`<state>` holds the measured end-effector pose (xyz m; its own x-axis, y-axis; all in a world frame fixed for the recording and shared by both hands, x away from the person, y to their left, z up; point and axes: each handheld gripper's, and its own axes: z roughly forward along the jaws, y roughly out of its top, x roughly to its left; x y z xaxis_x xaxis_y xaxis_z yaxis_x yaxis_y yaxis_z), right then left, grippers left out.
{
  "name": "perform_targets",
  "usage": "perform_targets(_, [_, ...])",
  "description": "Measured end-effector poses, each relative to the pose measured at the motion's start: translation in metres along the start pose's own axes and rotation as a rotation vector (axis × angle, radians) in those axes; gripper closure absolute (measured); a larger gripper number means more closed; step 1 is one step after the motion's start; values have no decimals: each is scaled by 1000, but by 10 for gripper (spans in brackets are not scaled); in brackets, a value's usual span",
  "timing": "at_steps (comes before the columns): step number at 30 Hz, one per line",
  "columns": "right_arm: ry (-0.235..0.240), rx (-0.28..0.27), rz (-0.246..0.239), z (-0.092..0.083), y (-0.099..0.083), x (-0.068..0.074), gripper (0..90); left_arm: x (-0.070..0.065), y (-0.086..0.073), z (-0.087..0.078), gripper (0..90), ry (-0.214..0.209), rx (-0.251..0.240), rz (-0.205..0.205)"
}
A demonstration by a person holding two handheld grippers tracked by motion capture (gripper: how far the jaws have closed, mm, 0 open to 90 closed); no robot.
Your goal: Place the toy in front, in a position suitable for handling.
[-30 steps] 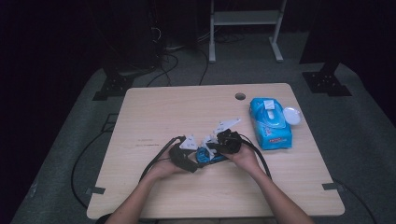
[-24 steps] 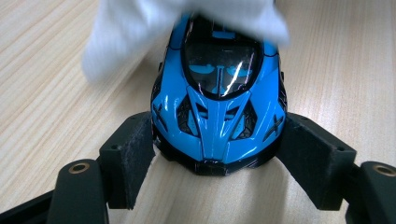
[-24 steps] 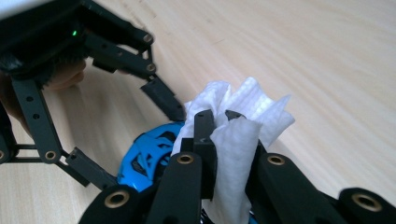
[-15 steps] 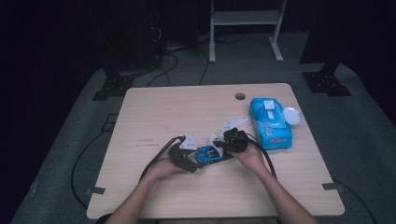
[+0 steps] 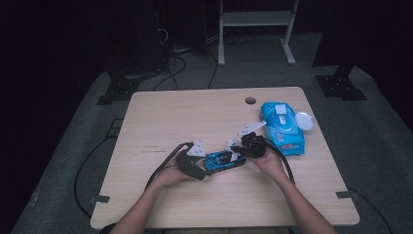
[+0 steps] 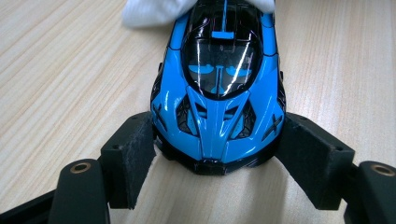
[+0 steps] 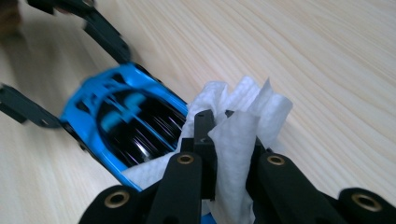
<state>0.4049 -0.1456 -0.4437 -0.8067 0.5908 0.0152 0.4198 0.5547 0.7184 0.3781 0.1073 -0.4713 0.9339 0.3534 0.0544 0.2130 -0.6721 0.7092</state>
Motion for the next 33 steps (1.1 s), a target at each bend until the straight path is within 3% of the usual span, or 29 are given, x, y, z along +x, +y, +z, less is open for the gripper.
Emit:
perform_targets(4, [47,-50,-19,10,7,12,825,0,-1,0,278,-3,-6,-5])
perform_targets(6, [41,-43,-38,10,7,13,825,0,-1,0,278,-2,-7,-3])
perform_targets(8, [32,-27,-35,6,5,9,826,0,-1,0,278,-2,-5,-3])
perform_targets(10, [-11,12,-29,-3,-2,1,826,0,-1,0,281,0,-9,-8])
perform_targets(13, [15,12,21,-9,-8,-8,827,0,-1,0,295,1,-7,-6])
perform_targets(15, [13,16,14,-10,-8,-7,827,-1,-1,-1,298,0,-6,-8])
perform_targets(18, [-8,-59,11,-22,-4,-4,829,0,-1,-1,301,-1,-7,-3])
perform_targets(20, [-36,-74,-5,-32,-2,-3,828,0,-1,-1,301,-2,-8,-6])
perform_targets(25, [-44,-24,-25,-45,-13,-1,828,0,-1,-1,301,-4,-8,-7])
perform_targets(28, [-51,24,-30,-42,-22,0,827,-1,-1,0,300,-2,-12,-11])
perform_targets(30, [-47,14,5,-33,-26,-1,822,0,-1,0,300,-2,-11,-12])
perform_targets(33, [-68,-25,19,-23,-25,-1,821,0,-2,-2,301,-1,-5,-7])
